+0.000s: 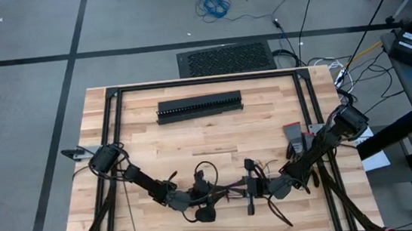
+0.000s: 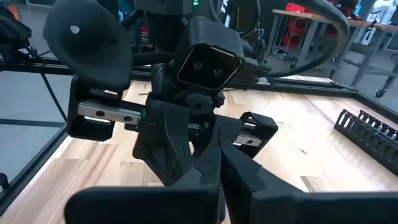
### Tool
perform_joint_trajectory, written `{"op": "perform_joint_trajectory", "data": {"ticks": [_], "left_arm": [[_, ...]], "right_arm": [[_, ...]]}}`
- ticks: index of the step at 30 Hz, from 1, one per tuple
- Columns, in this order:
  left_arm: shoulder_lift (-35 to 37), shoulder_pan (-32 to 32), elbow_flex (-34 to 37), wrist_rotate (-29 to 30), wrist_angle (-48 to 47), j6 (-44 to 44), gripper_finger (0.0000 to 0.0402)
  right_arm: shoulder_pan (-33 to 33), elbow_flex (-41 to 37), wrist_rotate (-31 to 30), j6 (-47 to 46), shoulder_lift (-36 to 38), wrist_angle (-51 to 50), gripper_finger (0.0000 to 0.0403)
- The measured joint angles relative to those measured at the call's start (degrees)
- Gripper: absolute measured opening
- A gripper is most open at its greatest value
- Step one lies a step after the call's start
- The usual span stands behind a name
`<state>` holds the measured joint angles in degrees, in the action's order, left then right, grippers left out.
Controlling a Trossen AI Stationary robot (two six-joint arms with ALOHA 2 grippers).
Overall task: Ziptie cables
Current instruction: Wrap the cable wires with the black zip tie
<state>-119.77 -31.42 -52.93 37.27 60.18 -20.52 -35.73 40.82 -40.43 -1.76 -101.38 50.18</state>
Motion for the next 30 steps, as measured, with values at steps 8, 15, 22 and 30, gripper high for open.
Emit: {"op": "perform_joint_trajectory", "data": {"ticks": [8,15,22,30], "left_arm": [[0.00,-0.04,-0.02,-0.01,-1.01,-0.01,0.0006],[0.00,-0.04,-0.09,-0.01,-2.62,-0.08,0.0003],[-0.01,-0.04,-0.06,-0.04,-4.43,-0.16,0.0002],[-0.11,-0.04,0.00,-0.05,-4.42,-0.14,0.0001]], "right_arm": [[0.00,0.00,0.05,1.60,-0.02,2.14,0.0000],[0.00,-0.05,0.07,2.25,-0.11,2.85,0.0000],[0.00,0.05,-0.14,4.81,0.04,7.61,0.0000],[0.00,0.04,-1.60,7.11,0.07,9.36,0.0000]]}}
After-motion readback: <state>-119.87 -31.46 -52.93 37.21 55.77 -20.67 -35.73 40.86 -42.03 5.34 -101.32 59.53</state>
